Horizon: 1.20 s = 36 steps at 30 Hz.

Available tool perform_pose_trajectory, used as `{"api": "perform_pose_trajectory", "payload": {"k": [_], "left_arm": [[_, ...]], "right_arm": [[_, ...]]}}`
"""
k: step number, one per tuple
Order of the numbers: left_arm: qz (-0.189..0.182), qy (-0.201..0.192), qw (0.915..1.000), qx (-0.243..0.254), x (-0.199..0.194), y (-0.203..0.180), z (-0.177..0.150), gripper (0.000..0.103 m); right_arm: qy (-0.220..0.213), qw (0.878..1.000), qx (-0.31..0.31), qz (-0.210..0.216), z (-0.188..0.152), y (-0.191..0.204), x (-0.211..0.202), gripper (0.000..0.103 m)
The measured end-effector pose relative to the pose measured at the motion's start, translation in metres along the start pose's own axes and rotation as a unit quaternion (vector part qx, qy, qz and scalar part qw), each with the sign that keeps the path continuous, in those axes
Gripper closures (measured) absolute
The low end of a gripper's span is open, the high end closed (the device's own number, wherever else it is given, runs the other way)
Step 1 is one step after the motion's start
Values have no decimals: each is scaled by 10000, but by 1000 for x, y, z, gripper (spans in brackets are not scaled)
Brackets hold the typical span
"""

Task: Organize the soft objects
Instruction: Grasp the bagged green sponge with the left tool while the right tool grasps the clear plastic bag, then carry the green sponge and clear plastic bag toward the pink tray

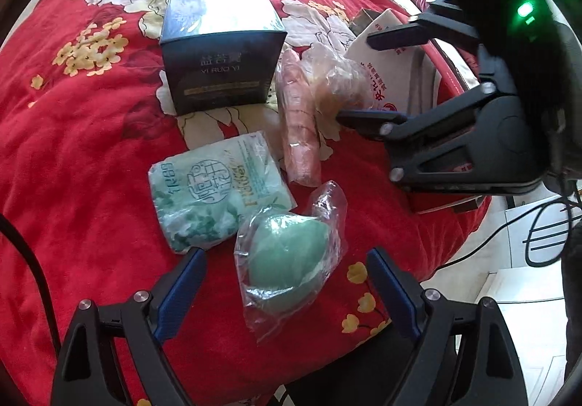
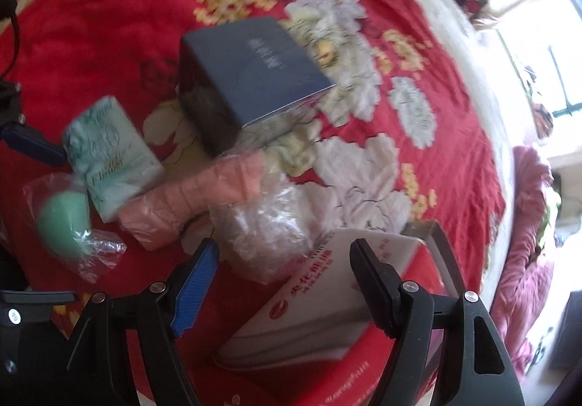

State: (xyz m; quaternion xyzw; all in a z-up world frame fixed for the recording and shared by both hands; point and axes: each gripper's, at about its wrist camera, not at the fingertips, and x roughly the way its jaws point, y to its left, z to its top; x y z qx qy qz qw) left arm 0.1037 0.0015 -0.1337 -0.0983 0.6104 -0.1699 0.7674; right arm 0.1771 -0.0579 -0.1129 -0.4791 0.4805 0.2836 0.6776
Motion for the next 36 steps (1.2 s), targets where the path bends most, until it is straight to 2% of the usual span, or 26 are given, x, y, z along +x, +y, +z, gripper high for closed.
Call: {"api": "perform_pose_trajectory", "payload": {"k": [2, 4, 6, 8, 12, 14, 15, 20, 28, 36], "left_arm": [[-12, -13, 10000, -19, 1, 0, 2, 15], [-44, -11, 10000, -38, 3, 0, 4, 17], [-89, -9, 9999, -70, 4, 0, 4, 19], [-103, -21, 9999, -87, 5, 0, 5, 26], [-159, -3, 9998, -70, 7, 0, 6, 31], [-214, -10, 9997, -85, 7, 0, 5, 45], [-228, -2, 9997, -89, 8, -1, 5, 48], [-297, 0, 9995, -143, 9, -4, 5, 54], [-192, -137, 9997, -73, -2, -11, 1, 56], [-49, -488, 9988, 78, -31, -23, 0, 56]], "right_arm": [[43, 9999, -116, 42, 3, 3, 6, 42], [63, 9997, -113, 190, 4, 4, 11, 51], [-11, 9998, -111, 162, 5, 4, 12, 51], [-68, 9998, -36, 203, 4, 2, 12, 54], [-367, 9978, 421, 347, -2, -9, 0, 55], [-536, 9955, 652, 429, -7, -14, -10, 55], [-603, 9942, 757, 470, -9, -15, -15, 55], [-871, 9860, 1268, 638, -22, -23, -36, 56], [-1055, 9688, 2091, 810, -44, -30, -59, 56], [-1523, 9437, 2797, 896, -72, -36, -96, 56]]}}
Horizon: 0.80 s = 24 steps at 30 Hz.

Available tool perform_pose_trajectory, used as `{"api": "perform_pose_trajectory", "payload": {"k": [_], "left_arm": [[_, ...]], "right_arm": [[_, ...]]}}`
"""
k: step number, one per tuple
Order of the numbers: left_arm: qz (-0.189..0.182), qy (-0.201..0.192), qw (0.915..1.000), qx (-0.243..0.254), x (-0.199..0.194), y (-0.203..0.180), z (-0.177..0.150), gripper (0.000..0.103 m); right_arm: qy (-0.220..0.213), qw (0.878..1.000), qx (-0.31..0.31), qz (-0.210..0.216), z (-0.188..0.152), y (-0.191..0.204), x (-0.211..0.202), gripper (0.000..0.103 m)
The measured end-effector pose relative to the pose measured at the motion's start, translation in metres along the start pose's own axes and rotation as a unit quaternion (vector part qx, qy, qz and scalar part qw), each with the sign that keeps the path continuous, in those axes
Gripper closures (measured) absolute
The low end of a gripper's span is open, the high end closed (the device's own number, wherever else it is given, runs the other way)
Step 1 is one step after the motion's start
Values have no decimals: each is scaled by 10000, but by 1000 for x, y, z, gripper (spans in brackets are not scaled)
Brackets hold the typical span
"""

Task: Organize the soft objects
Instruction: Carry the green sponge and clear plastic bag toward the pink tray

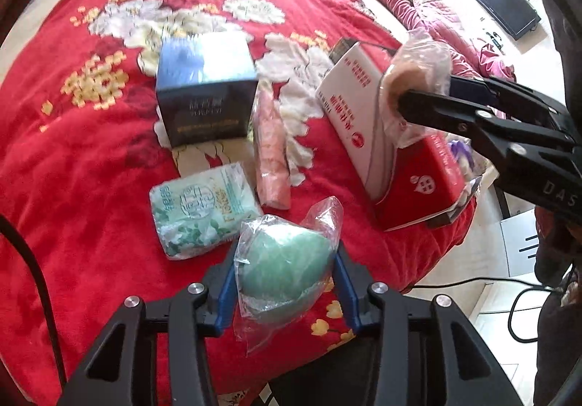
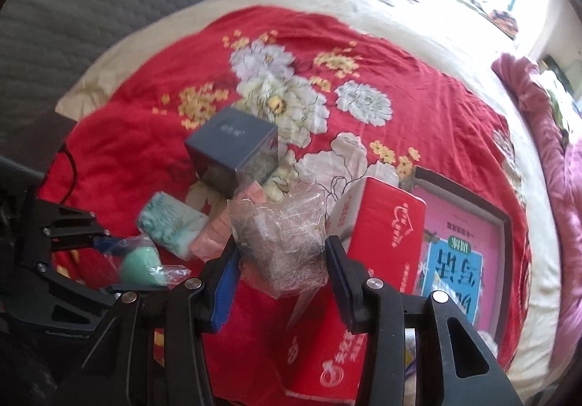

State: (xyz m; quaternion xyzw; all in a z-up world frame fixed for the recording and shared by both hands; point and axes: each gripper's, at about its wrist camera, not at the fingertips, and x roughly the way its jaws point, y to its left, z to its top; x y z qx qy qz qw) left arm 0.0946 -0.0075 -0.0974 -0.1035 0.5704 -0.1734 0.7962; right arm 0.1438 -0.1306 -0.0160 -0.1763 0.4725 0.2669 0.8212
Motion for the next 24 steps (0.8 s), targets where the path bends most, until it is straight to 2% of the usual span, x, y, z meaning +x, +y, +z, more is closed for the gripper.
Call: {"api": "perform_pose_trajectory", "payload": {"k": [15, 24], "left_arm": [[211, -538, 9979, 298, -48, -35, 5, 56], [161, -791, 9950, 589, -69, -74, 18, 56]], "right_arm": [[-735, 9937, 845, 42, -25, -11, -75, 56], [-1198, 9807, 1536, -154, -56, -52, -134, 56]]}}
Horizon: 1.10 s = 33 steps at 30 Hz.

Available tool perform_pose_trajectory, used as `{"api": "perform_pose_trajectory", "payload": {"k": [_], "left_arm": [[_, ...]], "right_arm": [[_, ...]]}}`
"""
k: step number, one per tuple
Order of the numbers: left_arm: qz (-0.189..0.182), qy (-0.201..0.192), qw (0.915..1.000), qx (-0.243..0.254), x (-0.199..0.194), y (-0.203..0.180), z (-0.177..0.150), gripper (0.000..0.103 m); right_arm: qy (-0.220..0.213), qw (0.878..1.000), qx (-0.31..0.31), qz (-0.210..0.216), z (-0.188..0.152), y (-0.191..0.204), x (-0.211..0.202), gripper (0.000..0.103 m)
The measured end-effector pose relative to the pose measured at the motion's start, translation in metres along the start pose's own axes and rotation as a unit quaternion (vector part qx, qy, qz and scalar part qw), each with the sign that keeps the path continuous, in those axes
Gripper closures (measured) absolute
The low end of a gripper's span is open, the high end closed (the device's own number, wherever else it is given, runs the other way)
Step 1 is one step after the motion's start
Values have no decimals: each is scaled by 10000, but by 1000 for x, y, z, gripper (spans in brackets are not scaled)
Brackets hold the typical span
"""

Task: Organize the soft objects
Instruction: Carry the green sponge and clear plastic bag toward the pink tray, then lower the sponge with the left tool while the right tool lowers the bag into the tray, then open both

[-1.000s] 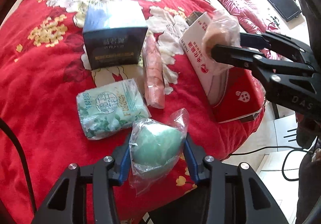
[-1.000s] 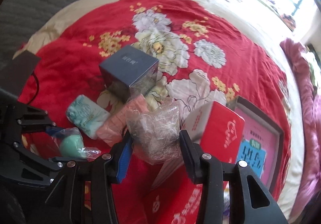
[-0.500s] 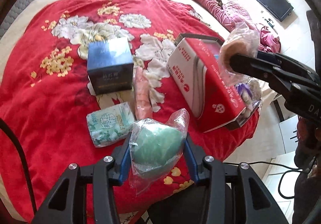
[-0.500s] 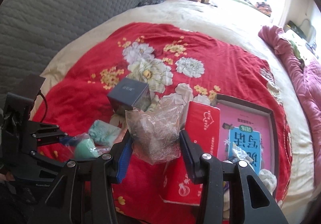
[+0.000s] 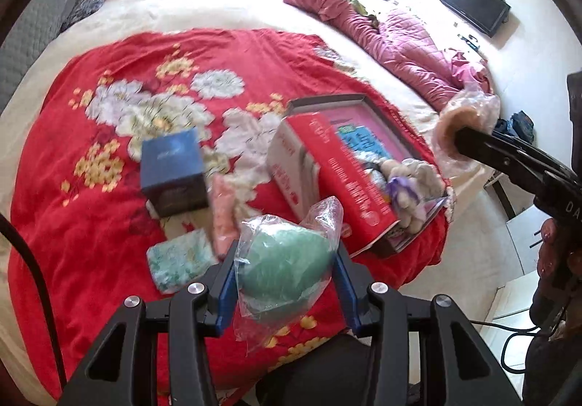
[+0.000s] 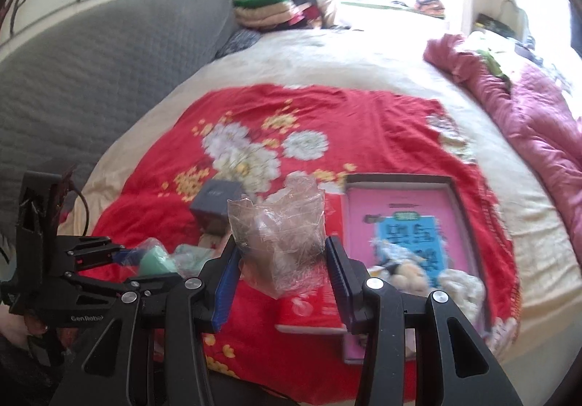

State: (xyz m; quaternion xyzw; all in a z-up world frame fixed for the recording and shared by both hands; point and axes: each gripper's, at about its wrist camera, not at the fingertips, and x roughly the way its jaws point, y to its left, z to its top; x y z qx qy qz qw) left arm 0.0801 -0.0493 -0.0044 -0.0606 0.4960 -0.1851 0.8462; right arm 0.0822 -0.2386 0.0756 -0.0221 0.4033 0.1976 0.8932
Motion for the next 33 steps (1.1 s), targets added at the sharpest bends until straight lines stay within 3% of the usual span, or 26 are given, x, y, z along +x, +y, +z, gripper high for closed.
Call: {"api": "perform_pose_trajectory", "payload": {"k": [11, 17, 33], "left_arm": [[-194, -128, 9985, 489, -2, -63, 31, 56], [-315, -17, 9960, 831, 15, -105, 37, 56], [-418, 610, 9878, 1372, 95, -175, 26, 56]], "right_arm": [[-509, 9942, 801, -508, -13, -82, -78, 56], [-515, 9904, 1073, -704, -30, -115, -97, 56], [-215, 9849, 1496, -840, -73, -168, -83, 56]]}}
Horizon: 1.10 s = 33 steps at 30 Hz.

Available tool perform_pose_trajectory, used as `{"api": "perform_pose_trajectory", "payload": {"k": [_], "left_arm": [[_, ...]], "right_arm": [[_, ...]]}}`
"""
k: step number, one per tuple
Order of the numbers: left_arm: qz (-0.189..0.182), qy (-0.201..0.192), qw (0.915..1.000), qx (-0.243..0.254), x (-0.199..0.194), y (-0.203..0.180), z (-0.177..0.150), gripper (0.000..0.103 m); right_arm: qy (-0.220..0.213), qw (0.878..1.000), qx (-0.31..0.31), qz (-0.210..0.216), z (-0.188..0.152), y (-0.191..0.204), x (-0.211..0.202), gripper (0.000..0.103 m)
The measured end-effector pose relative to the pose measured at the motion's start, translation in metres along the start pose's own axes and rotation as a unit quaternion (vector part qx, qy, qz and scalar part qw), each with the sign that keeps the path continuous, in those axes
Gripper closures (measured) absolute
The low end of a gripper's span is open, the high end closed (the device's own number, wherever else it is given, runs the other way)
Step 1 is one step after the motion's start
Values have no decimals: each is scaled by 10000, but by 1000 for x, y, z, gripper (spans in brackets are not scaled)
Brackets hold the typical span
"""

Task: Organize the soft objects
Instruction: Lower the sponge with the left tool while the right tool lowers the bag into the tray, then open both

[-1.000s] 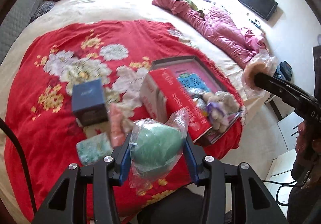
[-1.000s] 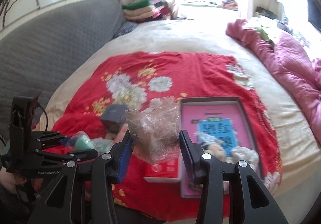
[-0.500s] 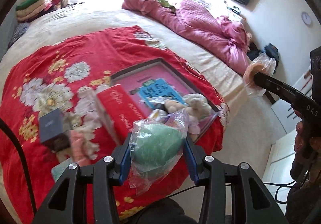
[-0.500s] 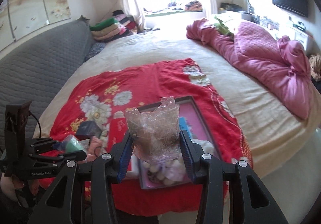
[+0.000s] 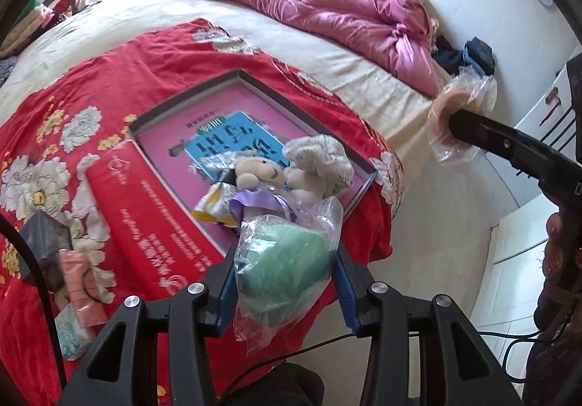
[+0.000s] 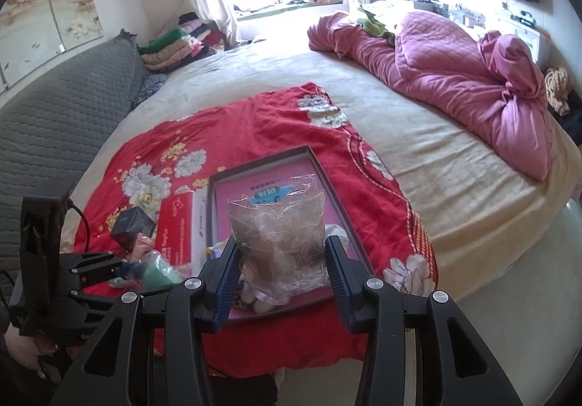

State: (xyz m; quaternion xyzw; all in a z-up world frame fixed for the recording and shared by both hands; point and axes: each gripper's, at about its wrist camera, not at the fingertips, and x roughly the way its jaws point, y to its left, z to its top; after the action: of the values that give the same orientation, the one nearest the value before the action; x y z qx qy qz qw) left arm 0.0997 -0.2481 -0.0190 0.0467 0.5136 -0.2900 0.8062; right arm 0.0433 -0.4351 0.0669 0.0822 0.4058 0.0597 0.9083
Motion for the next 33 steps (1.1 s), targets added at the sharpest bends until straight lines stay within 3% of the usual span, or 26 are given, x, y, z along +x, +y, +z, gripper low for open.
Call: {"api": "perform_pose_trajectory", "payload": {"k": [16, 33], "left_arm": [[-120, 481, 9988, 35, 66, -9, 7, 56], [51, 494, 9988, -28, 92, 10, 21, 56]], "right_arm": [[534, 9981, 241, -209, -18, -36, 59, 56], [992, 9934, 52, -566, -21, -50, 116, 56]]}}
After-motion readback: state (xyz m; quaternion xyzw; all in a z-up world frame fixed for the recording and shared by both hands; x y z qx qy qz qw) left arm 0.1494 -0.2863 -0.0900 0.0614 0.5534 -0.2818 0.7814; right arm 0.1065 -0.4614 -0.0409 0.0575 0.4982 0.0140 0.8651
